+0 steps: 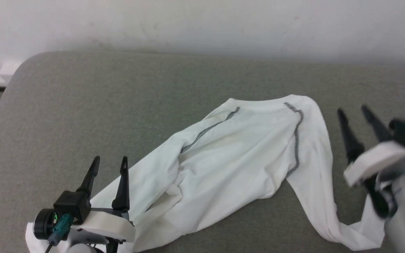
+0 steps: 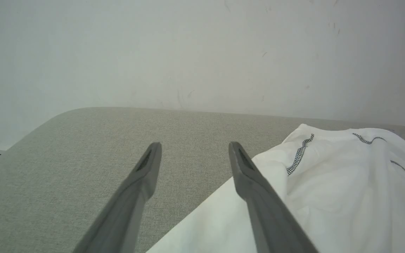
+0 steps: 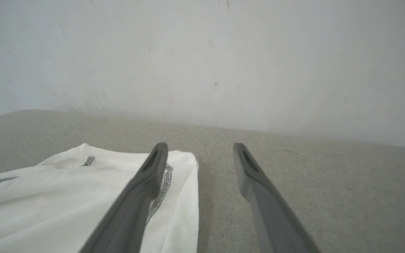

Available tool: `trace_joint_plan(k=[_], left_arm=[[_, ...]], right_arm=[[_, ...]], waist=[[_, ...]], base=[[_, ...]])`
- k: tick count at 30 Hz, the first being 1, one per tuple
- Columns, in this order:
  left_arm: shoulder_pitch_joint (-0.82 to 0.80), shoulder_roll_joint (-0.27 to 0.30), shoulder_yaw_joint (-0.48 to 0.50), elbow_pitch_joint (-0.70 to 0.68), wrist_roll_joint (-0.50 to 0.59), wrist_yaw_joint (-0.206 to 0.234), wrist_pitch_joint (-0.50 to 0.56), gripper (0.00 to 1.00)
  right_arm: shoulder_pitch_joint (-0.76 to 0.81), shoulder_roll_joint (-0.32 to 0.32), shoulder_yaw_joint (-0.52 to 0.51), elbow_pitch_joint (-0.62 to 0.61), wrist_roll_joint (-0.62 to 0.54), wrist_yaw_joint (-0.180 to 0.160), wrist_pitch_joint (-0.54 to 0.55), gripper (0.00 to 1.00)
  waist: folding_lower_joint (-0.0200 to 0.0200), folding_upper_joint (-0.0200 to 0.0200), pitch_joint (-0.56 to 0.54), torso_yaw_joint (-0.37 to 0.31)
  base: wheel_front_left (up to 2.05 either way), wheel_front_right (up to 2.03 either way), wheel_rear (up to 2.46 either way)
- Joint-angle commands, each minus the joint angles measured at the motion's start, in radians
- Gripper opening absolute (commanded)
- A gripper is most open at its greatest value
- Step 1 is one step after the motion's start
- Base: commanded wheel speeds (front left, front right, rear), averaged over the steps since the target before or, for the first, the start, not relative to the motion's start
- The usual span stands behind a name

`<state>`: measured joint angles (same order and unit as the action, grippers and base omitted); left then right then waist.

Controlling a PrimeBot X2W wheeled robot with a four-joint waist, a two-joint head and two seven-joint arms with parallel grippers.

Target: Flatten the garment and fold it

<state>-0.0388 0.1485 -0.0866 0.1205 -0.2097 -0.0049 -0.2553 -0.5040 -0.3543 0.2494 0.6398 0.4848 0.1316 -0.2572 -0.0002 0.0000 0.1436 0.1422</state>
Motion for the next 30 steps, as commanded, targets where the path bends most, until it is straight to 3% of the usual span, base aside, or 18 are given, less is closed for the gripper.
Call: trace_joint_plan(k=[1,10,15,20,25,26,28,30], left_arm=[[0.016,0.009,0.004,0.004,0.003,0.004,0.008,1.00],[0.042,0.014,-0.043,-0.011,-0.011,-0.026,0.092,1.00],[0.018,-0.002,-0.141,0.014,-0.029,-0.077,0.252,1.00],[-0.045,0.004,-0.249,0.119,-0.039,-0.108,0.449,1.00],[-0.114,0.011,-0.294,0.271,-0.050,-0.116,0.591,1.00],[-0.122,0.012,-0.311,0.299,-0.054,-0.118,0.628,0.91],[-0.136,0.007,-0.342,0.320,-0.081,-0.122,0.659,0.00],[-0.150,0.010,-0.378,0.309,-0.100,-0.124,0.653,0.00]], right_arm=[[0.098,0.034,-0.036,-0.061,-0.043,-0.001,-0.004,1.00],[0.453,0.192,-0.192,-0.452,-0.213,-0.001,0.135,1.00],[0.566,0.246,-0.229,-0.643,-0.262,-0.001,0.229,1.00],[0.613,0.273,-0.225,-0.743,-0.263,-0.001,0.286,1.00],[0.621,0.284,-0.207,-0.767,-0.254,-0.001,0.302,1.00],[0.622,0.285,-0.206,-0.768,-0.253,-0.001,0.304,1.00],[0.625,0.287,-0.207,-0.770,-0.253,-0.001,0.307,1.00],[0.627,0.288,-0.215,-0.769,-0.252,-0.001,0.307,1.00]], waist=[[0.0002,0.0000,-0.069,-0.071],[0.0002,0.0000,-0.102,-0.125],[0.0002,0.0000,-0.106,-0.134],[0.0002,0.0000,-0.097,-0.148],[0.0002,0.0000,-0.090,-0.168],[0.0002,0.0000,-0.090,-0.172],[0.0002,0.0000,-0.091,-0.180],[0.0002,0.0000,-0.092,-0.184]], base=[[0.00,0.00,0.00],[0.00,0.00,0.00],[0.00,0.00,0.00],[0.00,0.00,0.00],[0.00,0.00,0.00],[0.00,0.00,0.00],[0.00,0.00,0.00],[0.00,0.00,0.00]])
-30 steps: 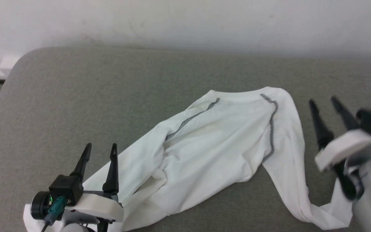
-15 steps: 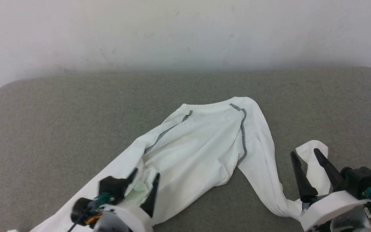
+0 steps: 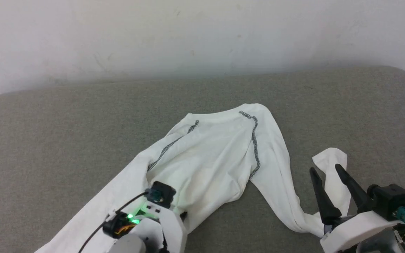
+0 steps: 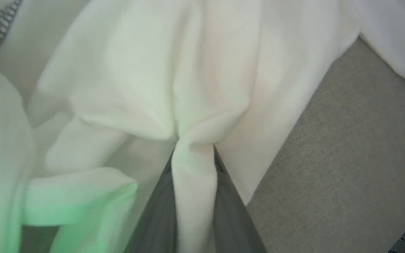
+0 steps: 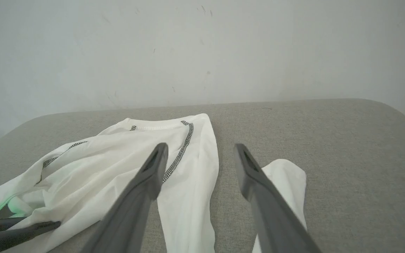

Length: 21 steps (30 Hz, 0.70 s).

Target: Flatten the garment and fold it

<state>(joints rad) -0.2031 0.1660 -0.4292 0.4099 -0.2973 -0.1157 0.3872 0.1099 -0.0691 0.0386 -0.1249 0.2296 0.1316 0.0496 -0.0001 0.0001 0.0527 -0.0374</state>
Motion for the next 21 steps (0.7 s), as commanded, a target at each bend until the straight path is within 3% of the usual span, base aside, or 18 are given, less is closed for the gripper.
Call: trace_joint_plan(k=[1,6,10,16,19,20,21], left_arm=[[0.009,-0.006,-0.056,0.001,-0.028,-0.014,0.002,0.00],[-0.021,0.053,-0.198,-0.171,-0.089,-0.015,-0.009,0.00],[-0.001,0.114,-0.318,-0.301,-0.163,-0.015,0.069,0.00],[0.051,0.147,-0.435,-0.339,-0.262,-0.015,0.142,0.00],[0.067,0.135,-0.446,-0.303,-0.293,-0.015,0.121,0.00],[0.069,0.128,-0.441,-0.290,-0.293,-0.014,0.098,0.35],[0.073,0.119,-0.434,-0.279,-0.298,-0.012,0.075,1.00]], right_arm=[[0.015,0.003,-0.009,-0.004,0.003,-0.001,0.001,1.00],[0.032,0.005,-0.042,-0.017,-0.003,-0.001,0.005,1.00],[0.040,0.005,-0.045,-0.038,-0.022,-0.001,0.016,1.00],[0.039,0.008,-0.036,-0.064,-0.039,-0.001,0.030,1.00],[0.039,0.010,-0.029,-0.073,-0.044,-0.001,0.036,1.00],[0.039,0.010,-0.028,-0.076,-0.047,-0.001,0.036,1.00],[0.039,0.011,-0.027,-0.078,-0.049,-0.001,0.037,1.00]], waist=[[0.0001,-0.0001,-0.003,-0.005],[0.0001,-0.0001,-0.016,0.016],[0.0001,-0.0001,-0.021,0.031],[0.0001,-0.0001,-0.016,0.038],[0.0001,-0.0001,-0.009,0.039],[0.0001,-0.0001,-0.007,0.038],[0.0001,-0.0001,-0.006,0.037]], base=[[0.00,0.00,0.00],[0.00,0.00,0.00],[0.00,0.00,0.00],[0.00,0.00,0.00],[0.00,0.00,0.00],[0.00,0.00,0.00],[0.00,0.00,0.00]])
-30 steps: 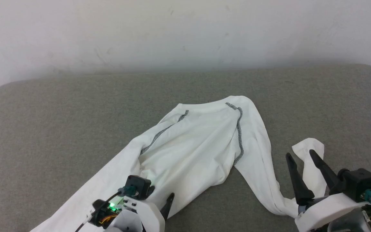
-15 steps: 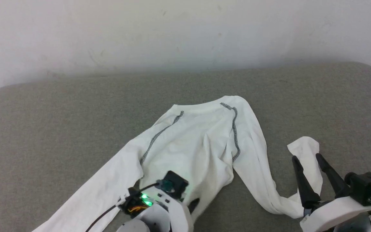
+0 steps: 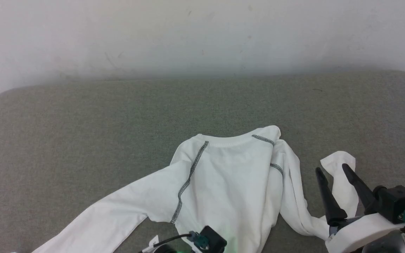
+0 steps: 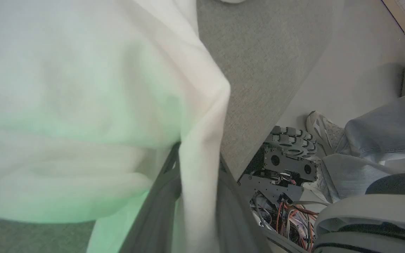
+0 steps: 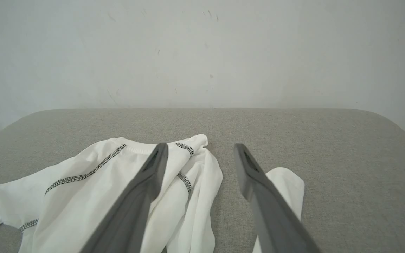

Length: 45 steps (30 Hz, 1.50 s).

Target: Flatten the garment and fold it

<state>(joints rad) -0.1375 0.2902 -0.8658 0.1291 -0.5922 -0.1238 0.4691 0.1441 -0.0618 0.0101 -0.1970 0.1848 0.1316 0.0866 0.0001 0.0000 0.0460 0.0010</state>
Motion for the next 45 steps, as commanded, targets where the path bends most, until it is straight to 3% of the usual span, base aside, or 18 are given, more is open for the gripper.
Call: trace_joint_plan(k=[1,6,10,15,21,29,30,31,32,37,45], left_arm=[[0.009,-0.014,0.013,0.006,-0.007,-0.001,-0.034,1.00],[0.005,-0.038,0.097,-0.048,0.000,0.047,-0.194,1.00],[-0.012,-0.028,0.191,-0.114,0.022,0.119,-0.298,1.00],[-0.073,0.017,0.273,-0.080,0.051,0.174,-0.325,1.00],[-0.181,0.066,0.293,0.108,0.079,0.174,-0.263,1.00],[-0.295,0.066,0.245,0.400,0.081,0.118,-0.121,1.00],[-0.302,0.063,0.237,0.430,0.078,0.112,-0.097,0.76],[-0.307,0.058,0.233,0.456,0.074,0.108,-0.077,0.33],[-0.311,0.055,0.231,0.475,0.069,0.104,-0.064,0.00],[-0.297,0.071,0.285,0.498,0.032,0.135,-0.113,0.00],[-0.119,0.188,0.440,0.369,-0.061,0.270,-0.170,0.00]], right_arm=[[0.005,0.004,0.003,-0.009,-0.007,-0.001,0.001,1.00],[0.014,0.005,0.005,-0.019,-0.019,-0.001,0.009,1.00],[0.023,0.007,0.003,-0.027,-0.018,-0.001,0.011,1.00],[0.024,0.009,0.001,-0.035,-0.011,-0.001,0.014,1.00],[0.003,0.010,0.010,-0.037,-0.004,-0.001,0.017,1.00],[-0.019,0.010,0.014,-0.019,0.006,-0.001,0.017,1.00],[-0.021,0.010,0.014,-0.016,0.007,-0.001,0.017,1.00],[-0.022,0.011,0.014,-0.014,0.007,-0.001,0.016,1.00],[-0.022,0.011,0.013,-0.012,0.008,-0.001,0.015,1.00],[-0.021,0.011,0.004,0.006,0.012,-0.001,0.009,1.00],[-0.003,0.011,-0.010,0.014,0.012,-0.001,0.006,1.00]], waist=[[-0.0001,0.0000,0.000,-0.002],[-0.0001,0.0000,-0.009,-0.007],[-0.0001,0.0000,-0.019,-0.007],[-0.0001,0.0000,-0.015,-0.007],[-0.0001,0.0000,0.025,-0.029],[-0.0001,0.0000,0.064,-0.051],[-0.0001,0.0000,0.065,-0.052],[-0.0001,0.0000,0.065,-0.054],[-0.0001,0.0000,0.065,-0.055],[-0.0001,0.0000,0.049,-0.058],[-0.0001,0.0000,0.026,-0.056]], base=[[0.00,0.00,0.00],[0.00,0.00,0.00],[0.00,0.00,0.00],[0.00,0.00,0.00],[0.00,0.00,0.00],[0.00,0.00,0.00],[0.00,0.00,0.00],[0.00,0.00,0.00],[0.00,0.00,0.00],[0.00,0.00,0.00],[0.00,0.00,0.00]])
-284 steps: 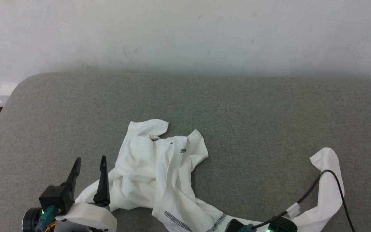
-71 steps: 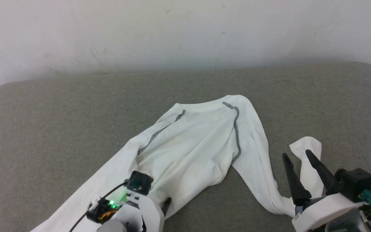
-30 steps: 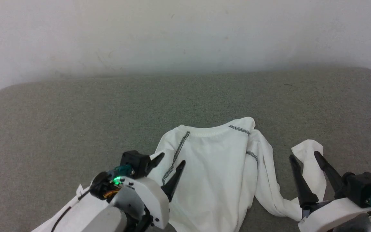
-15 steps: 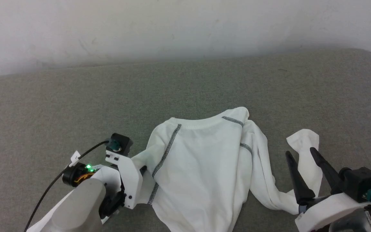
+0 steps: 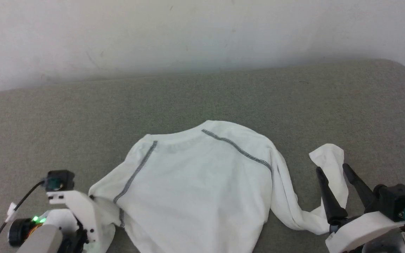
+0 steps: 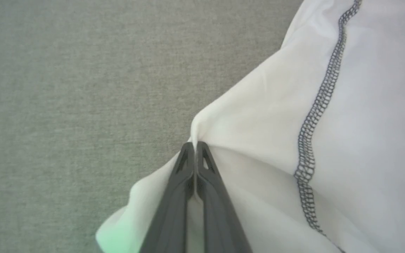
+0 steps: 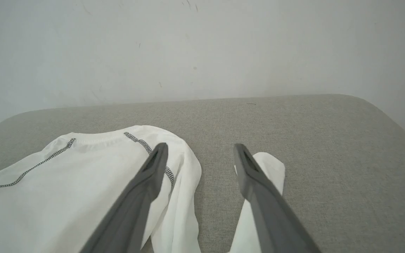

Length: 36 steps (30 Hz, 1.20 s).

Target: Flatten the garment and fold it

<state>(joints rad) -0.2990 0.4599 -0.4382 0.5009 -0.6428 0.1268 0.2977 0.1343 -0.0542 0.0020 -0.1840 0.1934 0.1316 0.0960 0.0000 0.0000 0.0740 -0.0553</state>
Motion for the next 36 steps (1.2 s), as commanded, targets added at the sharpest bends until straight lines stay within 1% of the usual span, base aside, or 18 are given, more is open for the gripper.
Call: trace_joint_plan(k=[1,3,5,6,7,12,15,17,20,23,26,30,31,32,33,36], left_arm=[[0.069,0.031,0.028,-0.023,-0.020,0.036,0.000,0.00],[0.118,0.044,0.052,-0.065,-0.043,0.057,0.001,0.00],[0.150,0.051,0.061,-0.109,-0.052,0.068,0.002,0.00],[0.161,0.047,0.066,-0.132,-0.062,0.070,0.001,0.99],[0.167,0.048,0.067,-0.155,-0.062,0.073,-0.003,1.00],[0.157,0.056,0.091,-0.251,-0.077,0.069,-0.026,1.00],[0.127,0.074,0.083,-0.279,-0.079,0.049,0.005,1.00],[0.093,0.087,0.064,-0.283,-0.076,0.026,0.044,1.00],[0.031,0.102,0.030,-0.252,-0.080,-0.023,0.122,1.00],[-0.032,0.113,-0.002,-0.191,-0.080,-0.067,0.191,1.00],[-0.075,0.111,-0.035,-0.110,-0.081,-0.097,0.261,1.00],[-0.091,0.091,-0.076,-0.019,-0.106,-0.131,0.361,1.00],[-0.089,0.082,-0.082,-0.005,-0.117,-0.137,0.384,0.60],[-0.087,0.073,-0.087,0.004,-0.127,-0.143,0.398,0.15],[-0.082,0.064,-0.092,0.012,-0.137,-0.149,0.412,0.00],[-0.071,0.042,-0.098,0.017,-0.148,-0.157,0.403,0.00]], right_arm=[[0.006,0.003,-0.002,0.000,0.003,-0.001,-0.004,1.00],[0.006,0.003,-0.003,0.000,0.002,-0.001,-0.004,1.00],[0.007,0.003,-0.004,-0.001,0.002,-0.001,-0.004,1.00],[0.008,0.003,-0.005,-0.002,0.001,-0.001,-0.003,1.00],[0.009,0.003,-0.006,-0.002,0.001,-0.001,-0.003,1.00],[0.010,0.004,-0.007,-0.008,0.000,-0.001,0.000,1.00],[0.006,0.004,-0.005,-0.012,0.000,-0.001,0.002,1.00],[0.001,0.004,-0.003,-0.017,0.001,-0.001,0.002,1.00],[-0.014,0.004,0.005,-0.020,0.004,-0.001,0.000,1.00],[-0.030,0.003,0.013,-0.018,0.008,-0.001,-0.001,1.00],[-0.043,0.001,0.016,-0.009,0.013,-0.001,-0.005,1.00],[-0.051,0.001,0.018,0.007,0.018,-0.001,-0.010,1.00],[-0.053,0.001,0.018,0.011,0.019,-0.001,-0.011,1.00],[-0.054,0.001,0.017,0.014,0.019,-0.001,-0.012,1.00],[-0.056,0.001,0.016,0.016,0.020,-0.001,-0.012,1.00],[-0.063,0.000,0.008,0.029,0.025,-0.001,-0.011,1.00]], waist=[[0.0000,0.0000,-0.003,-0.001],[0.0000,0.0000,-0.005,0.000],[0.0000,0.0000,-0.007,0.001],[0.0000,0.0000,-0.009,0.002],[0.0000,0.0000,-0.012,0.004],[0.0000,0.0000,-0.021,0.008],[0.0000,0.0000,-0.019,0.008],[0.0000,0.0000,-0.006,0.008],[0.0000,0.0000,0.020,0.001],[0.0000,0.0000,0.047,-0.012],[0.0000,0.0000,0.063,-0.024],[0.0000,0.0000,0.068,-0.037],[0.0000,0.0000,0.068,-0.040],[0.0000,0.0000,0.068,-0.041],[0.0000,0.0000,0.067,-0.042],[0.0000,0.0000,0.059,-0.038]], base=[[0.00,0.00,0.00],[0.00,0.00,0.00],[0.00,0.00,0.00],[0.00,0.00,0.00],[0.00,0.00,0.00],[0.00,0.00,0.00],[0.00,0.00,0.00],[0.00,0.00,0.00],[0.00,0.00,0.00],[0.00,0.00,0.00],[0.00,0.00,0.00],[0.00,0.00,0.00],[0.00,0.00,0.00],[0.00,0.00,0.00],[0.00,0.00,0.00],[0.00,0.00,0.00]])
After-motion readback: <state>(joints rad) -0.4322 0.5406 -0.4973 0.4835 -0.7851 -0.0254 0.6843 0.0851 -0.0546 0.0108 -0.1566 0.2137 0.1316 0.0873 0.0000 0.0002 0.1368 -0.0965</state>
